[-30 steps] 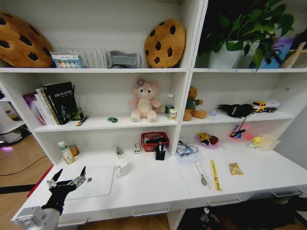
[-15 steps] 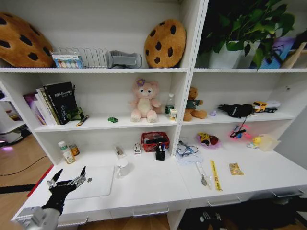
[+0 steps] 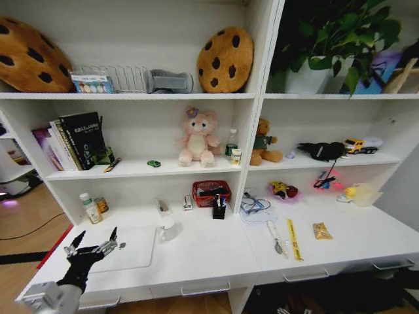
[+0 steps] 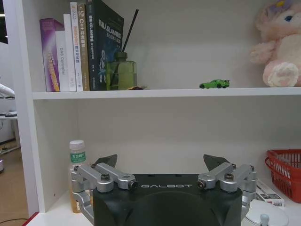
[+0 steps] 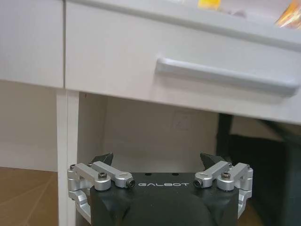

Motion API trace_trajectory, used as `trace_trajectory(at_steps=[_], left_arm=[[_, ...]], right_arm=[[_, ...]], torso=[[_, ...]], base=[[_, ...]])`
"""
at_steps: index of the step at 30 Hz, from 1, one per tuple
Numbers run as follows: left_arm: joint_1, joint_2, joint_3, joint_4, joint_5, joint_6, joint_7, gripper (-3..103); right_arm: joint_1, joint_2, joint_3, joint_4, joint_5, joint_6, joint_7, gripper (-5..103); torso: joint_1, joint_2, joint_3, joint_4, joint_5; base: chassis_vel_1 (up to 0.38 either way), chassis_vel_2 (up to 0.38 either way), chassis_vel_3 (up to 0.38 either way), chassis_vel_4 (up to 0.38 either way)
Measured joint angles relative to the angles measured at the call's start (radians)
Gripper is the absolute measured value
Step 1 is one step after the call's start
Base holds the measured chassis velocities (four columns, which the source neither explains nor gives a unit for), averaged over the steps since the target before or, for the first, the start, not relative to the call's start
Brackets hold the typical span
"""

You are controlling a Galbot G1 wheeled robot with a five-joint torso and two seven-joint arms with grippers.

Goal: Organize the objects on the table.

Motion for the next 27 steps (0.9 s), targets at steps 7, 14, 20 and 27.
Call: trace_trajectory(at_steps=[7,14,20,27], left_arm=[[0.0,0.0,0.0,0.0,0.0,0.0,0.0,100],[0.0,0.0,0.0,0.0,0.0,0.0,0.0,100],[0.0,0.0,0.0,0.0,0.0,0.0,0.0,100],[0.0,0.0,0.0,0.0,0.0,0.0,0.0,100]], right_arm=[[-0.165,0.039,0.037,0.271,-0.119,0.058,0.27,100],[-0.239,0.029,0.074,0.558,0.011,-0.012,0.277,100],[-0.233,0.015,0.098,0.63,0.051,-0.031,0.269,100],[-0.185,-0.009,0.137,0.638,0.127,-0.062,0.26,100]], torso=[[0.0,0.0,0.0,0.0008,0.0005],[0.0,0.0,0.0,0.0009,0.0002],[0.0,0.0,0.0,0.0009,0.0004],[0.0,0.0,0.0,0.0008,0.0006]], base=[[0.0,0.0,0.0,0.0],[0.0,0.0,0.0,0.0],[0.0,0.0,0.0,0.0],[-0.107,-0.085,0.101,0.106]])
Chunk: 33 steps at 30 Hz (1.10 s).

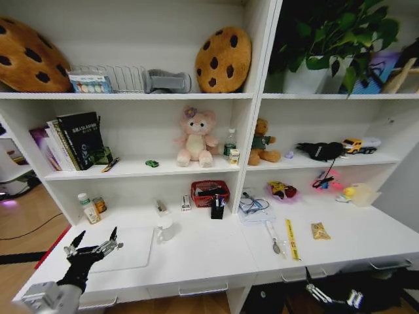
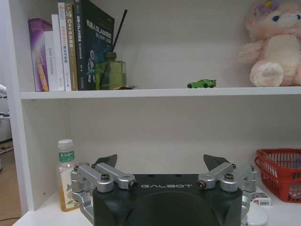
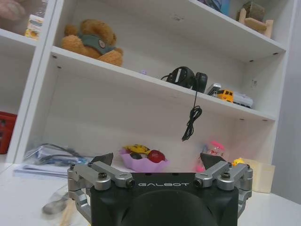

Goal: Organize the objects on the table.

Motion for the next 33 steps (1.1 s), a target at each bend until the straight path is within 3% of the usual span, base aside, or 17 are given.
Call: trace_trajectory(at_steps=[16,18,19,20,23,25,27,28,30,33], left_arm=[[0.0,0.0,0.0,0.0,0.0,0.0,0.001,100],[0.0,0.0,0.0,0.0,0.0,0.0,0.001,100],[0.0,0.0,0.0,0.0,0.0,0.0,0.001,100],[0.0,0.0,0.0,0.0,0.0,0.0,0.001,100],[0.0,0.0,0.0,0.0,0.0,0.0,0.002,100],[0.0,0.0,0.0,0.0,0.0,0.0,0.002,100],[0.0,0.0,0.0,0.0,0.0,0.0,0.001,100],[0.0,0.0,0.0,0.0,0.0,0.0,0.001,100],[0.0,0.0,0.0,0.0,0.0,0.0,0.0,100],[0.0,0.0,0.0,0.0,0.0,0.0,0.0,100]], right_arm=[[0.093,-0.035,0.019,0.035,0.117,-0.087,-0.066,100],[0.131,-0.051,0.011,0.083,0.139,-0.159,-0.084,100],[0.131,-0.051,0.011,0.083,0.139,-0.159,-0.084,100],[0.147,-0.068,0.005,0.115,0.175,-0.221,-0.092,100],[0.211,-0.145,-0.014,0.183,0.242,-0.383,-0.076,100],[0.227,-0.169,-0.018,0.187,0.247,-0.415,-0.066,100],[0.281,-0.259,-0.027,0.189,0.28,-0.569,-0.061,100],[0.281,-0.259,-0.027,0.189,0.28,-0.569,-0.061,100],[0.32,-0.305,-0.039,0.167,0.312,-0.655,-0.062,100],[0.338,-0.319,-0.048,0.153,0.32,-0.677,-0.051,100]], torso=[[0.0,0.0,0.0,-0.0005,0.0002],[0.0,0.0,0.0,0.0011,0.0006],[0.0,0.0,0.0,0.0011,0.0006],[0.0,0.0,0.0,-0.0005,-0.0001],[0.0,0.0,0.0,-0.0003,0.0003],[0.0,0.0,0.0,-0.0004,-0.0007],[0.0,0.0,0.0,0.0009,-0.0003],[0.0,0.0,0.0,0.0009,-0.0003],[0.0,0.0,0.0,0.0005,-0.0007],[0.0,0.0,0.0,0.0003,-0.0008]], base=[[-0.244,-0.228,0.233,0.232],[-0.166,-0.18,0.201,0.206],[-0.166,-0.169,0.17,0.168],[-0.029,-0.169,0.17,0.076],[-0.03,-0.055,0.024,0.02],[0.0,0.0,0.0,0.0],[0.066,0.078,-0.029,-0.061],[0.075,0.105,-0.029,-0.077],[0.075,0.065,-0.037,-0.077],[0.058,0.05,-0.04,-0.054]])
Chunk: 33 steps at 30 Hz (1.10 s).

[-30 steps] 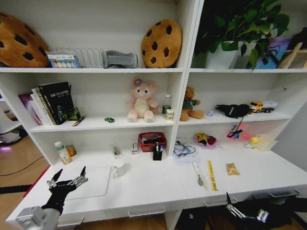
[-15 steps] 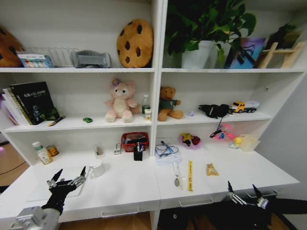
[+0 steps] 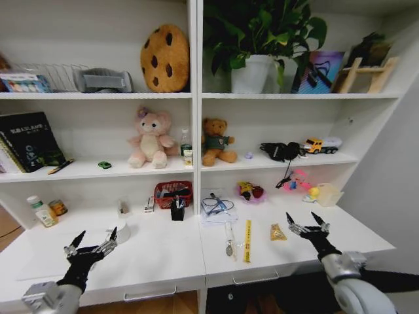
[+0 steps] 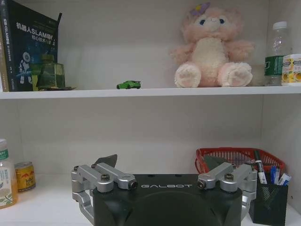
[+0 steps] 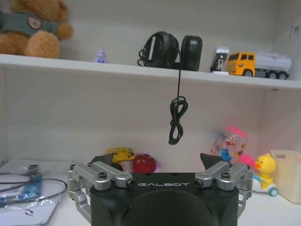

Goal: Organize the objects on the table.

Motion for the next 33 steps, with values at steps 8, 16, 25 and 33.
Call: trace_trajectory(at_steps=[8,16,25,33], left_arm=[[0.0,0.0,0.0,0.0,0.0,0.0,0.0,100],[0.0,0.0,0.0,0.0,0.0,0.0,0.0,100],[0.0,0.0,0.0,0.0,0.0,0.0,0.0,100],[0.0,0.0,0.0,0.0,0.0,0.0,0.0,100]], right_arm=[[0.052,-0.031,-0.036,-0.118,0.058,-0.125,0.012,100],[0.162,-0.027,-0.165,-0.226,0.043,-0.149,-0.001,93],[0.254,-0.024,-0.269,-0.307,0.025,-0.175,0.034,77],[0.282,-0.027,-0.283,-0.349,0.02,-0.165,0.034,49]], torso=[[0.0,0.0,0.0,-0.0009,0.001],[0.0,0.0,0.0,-0.0001,0.0007],[0.0,0.0,0.0,-0.0004,0.0007],[0.0,0.0,0.0,-0.0004,0.0007]], base=[[0.0,0.0,0.0,0.0],[0.0,0.0,0.0,0.0],[0.0,0.0,0.0,0.0],[0.0,0.0,0.0,0.0]])
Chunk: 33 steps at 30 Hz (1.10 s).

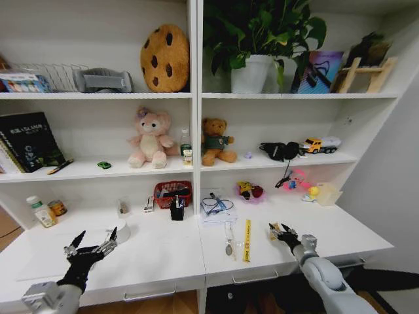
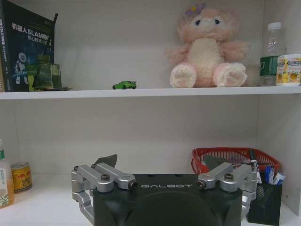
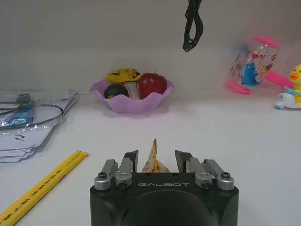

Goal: Organize the objects on the table.

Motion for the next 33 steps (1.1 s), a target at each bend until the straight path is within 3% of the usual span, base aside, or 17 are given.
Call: trace_trajectory(at_steps=[4,7,8,13,20,25,33], left_arm=[[0.0,0.0,0.0,0.0,0.0,0.0,0.0,100],[0.0,0.0,0.0,0.0,0.0,0.0,0.0,100],[0.0,0.0,0.0,0.0,0.0,0.0,0.0,100],[0.0,0.0,0.0,0.0,0.0,0.0,0.0,100],[0.0,0.0,0.0,0.0,0.0,0.0,0.0,100],[0.0,0.0,0.0,0.0,0.0,0.0,0.0,100],[0.0,0.0,0.0,0.0,0.0,0.0,0.0,100]], right_arm=[[-0.001,0.003,-0.002,-0.005,-0.001,0.01,0.0,38],[-0.006,0.006,-0.002,-0.011,-0.004,0.023,-0.005,22],[-0.006,0.006,-0.002,-0.011,-0.004,0.023,-0.005,22],[-0.006,0.003,0.016,-0.013,-0.003,0.029,-0.027,3],[0.03,-0.01,0.037,0.004,0.008,0.029,-0.03,0],[0.255,-0.028,-0.052,-0.09,0.055,-0.002,-0.019,0],[0.585,-0.001,-0.244,-0.332,0.077,-0.013,-0.032,0]], torso=[[0.0,0.0,0.0,0.0001,0.0001],[0.0,0.0,0.0,-0.0001,0.0],[0.0,0.0,0.0,-0.0001,0.0],[0.0,0.0,0.0,0.0,0.0],[0.0,0.0,0.0,-0.0005,0.0],[0.0,0.0,0.0,0.0009,0.0001],[0.0,0.0,0.0,0.0001,-0.0001]], base=[[0.0,0.0,0.0,0.0],[0.0,0.0,0.0,0.0],[0.0,0.0,0.0,0.0],[0.0,0.0,0.0,0.0],[0.0,0.0,0.0,0.0],[0.0,0.0,0.0,0.0],[0.0,0.0,0.0,0.0]])
